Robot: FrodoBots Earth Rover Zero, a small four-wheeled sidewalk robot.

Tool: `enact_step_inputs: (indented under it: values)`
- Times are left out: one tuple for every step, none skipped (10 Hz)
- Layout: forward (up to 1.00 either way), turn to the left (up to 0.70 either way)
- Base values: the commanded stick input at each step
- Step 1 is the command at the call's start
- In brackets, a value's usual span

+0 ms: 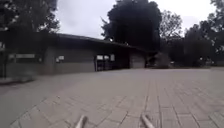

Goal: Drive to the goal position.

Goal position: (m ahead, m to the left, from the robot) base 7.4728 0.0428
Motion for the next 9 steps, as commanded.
enact_step_inputs:
  values:
    - [0.0, 0.0]
    - [0.0, 0.0]
    - [0.0, 0.0]
    - [0.0, 0.0]
    - [0.0, 0.0]
    - [0.0, 0.0]
    - [0.0, 0.0]
    - [0.0, -0.3]
    - [0.12, -0.64]
